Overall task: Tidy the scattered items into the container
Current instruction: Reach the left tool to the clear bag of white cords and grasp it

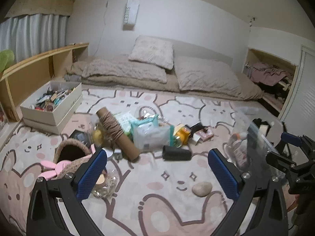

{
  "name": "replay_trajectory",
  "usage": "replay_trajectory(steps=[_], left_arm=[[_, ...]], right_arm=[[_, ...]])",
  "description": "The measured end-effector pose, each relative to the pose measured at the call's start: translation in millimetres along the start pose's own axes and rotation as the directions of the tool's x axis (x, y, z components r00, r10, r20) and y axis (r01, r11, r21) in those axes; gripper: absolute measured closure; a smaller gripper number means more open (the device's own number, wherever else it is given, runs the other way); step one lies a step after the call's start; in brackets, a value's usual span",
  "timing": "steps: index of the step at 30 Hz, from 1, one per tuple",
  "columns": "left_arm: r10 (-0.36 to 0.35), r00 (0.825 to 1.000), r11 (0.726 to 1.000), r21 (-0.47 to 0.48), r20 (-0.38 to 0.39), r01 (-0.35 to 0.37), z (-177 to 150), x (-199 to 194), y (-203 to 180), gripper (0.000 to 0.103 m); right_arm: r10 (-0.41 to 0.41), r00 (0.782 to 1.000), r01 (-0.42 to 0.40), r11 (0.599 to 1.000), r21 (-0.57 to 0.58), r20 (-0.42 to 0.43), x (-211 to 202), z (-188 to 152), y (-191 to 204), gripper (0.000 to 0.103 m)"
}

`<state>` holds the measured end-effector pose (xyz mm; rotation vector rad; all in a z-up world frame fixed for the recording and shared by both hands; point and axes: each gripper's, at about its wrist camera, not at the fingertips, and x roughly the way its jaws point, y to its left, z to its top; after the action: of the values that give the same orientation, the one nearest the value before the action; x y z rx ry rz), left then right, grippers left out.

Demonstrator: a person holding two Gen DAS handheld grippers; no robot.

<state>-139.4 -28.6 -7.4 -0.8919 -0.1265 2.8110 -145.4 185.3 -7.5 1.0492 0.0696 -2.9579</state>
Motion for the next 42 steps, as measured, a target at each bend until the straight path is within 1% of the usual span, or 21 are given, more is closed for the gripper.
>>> replay_trajectory(steps=[7, 14, 18, 20, 23, 26, 29, 31, 34, 38, 42], left_arm=[[0.044, 0.997, 0.998, -0.044, -0.057, -0.047, -16.5, 29.8, 32.5, 0.000], [0.083, 0.990, 0.994, -0.067, -0.112, -0.091, -43.5, 61.4, 62.7, 0.000], [0.101, 0.986, 0.991, -0.077, -0.136, -0.112, -62.8, 78.0, 78.8, 0.000], [0.113, 0.983, 0.989, -0.079, -0.144, -0.125, -71.6, 85.2, 84.6, 0.000], [0.114, 0.981, 0.989, -0.081, -0.159, -0.128, -84.5, 97.1, 91.7, 0.000], [0.103, 0.977, 0.992, -0.054, -0.186, -0.115, -92.1, 110.7, 90.0, 0.000], [0.146, 0.963, 0.989, 0.004, -0.226, -0.149, -96.0, 127.5, 87.1, 0.000], [0.182, 0.954, 0.983, 0.033, -0.239, -0.179, -98.4, 136.9, 87.9, 0.000], [0.226, 0.942, 0.974, 0.032, -0.250, -0.226, -103.8, 147.1, 96.2, 0.000], [0.245, 0.925, 0.968, 0.016, -0.289, -0.251, -111.9, 158.1, 110.4, 0.000], [0.284, 0.913, 0.958, 0.054, -0.292, -0.281, -115.9, 163.9, 113.4, 0.000]], right_arm=[[0.030, 0.997, -0.028, 0.999, 0.022, -0.074, 43.2, -14.7, 5.8, 0.000], [0.076, 0.988, -0.072, 0.997, 0.033, -0.132, 83.0, -37.2, 12.3, 0.000], [0.119, 0.983, -0.116, 0.993, 0.027, -0.137, 96.6, -51.2, 15.3, 0.000], [0.127, 0.982, -0.125, 0.992, 0.021, -0.139, 102.3, -58.4, 17.4, 0.000], [0.125, 0.980, -0.122, 0.992, 0.026, -0.158, 112.8, -69.0, 18.9, 0.000], [0.124, 0.976, -0.118, 0.992, 0.044, -0.180, 124.9, -79.9, 17.7, 0.000], [0.128, 0.973, -0.119, 0.991, 0.058, -0.190, 136.0, -91.5, 17.2, 0.000], [0.149, 0.971, -0.135, 0.987, 0.085, -0.186, 141.3, -98.3, 14.2, 0.000], [0.161, 0.974, -0.139, 0.980, 0.139, -0.162, 146.2, -110.3, 6.7, 0.000], [0.120, 0.981, -0.096, 0.983, 0.155, -0.152, 154.3, -124.6, 1.0, 0.000], [0.111, 0.981, -0.080, 0.980, 0.183, -0.162, 162.4, -133.1, -2.9, 0.000]])
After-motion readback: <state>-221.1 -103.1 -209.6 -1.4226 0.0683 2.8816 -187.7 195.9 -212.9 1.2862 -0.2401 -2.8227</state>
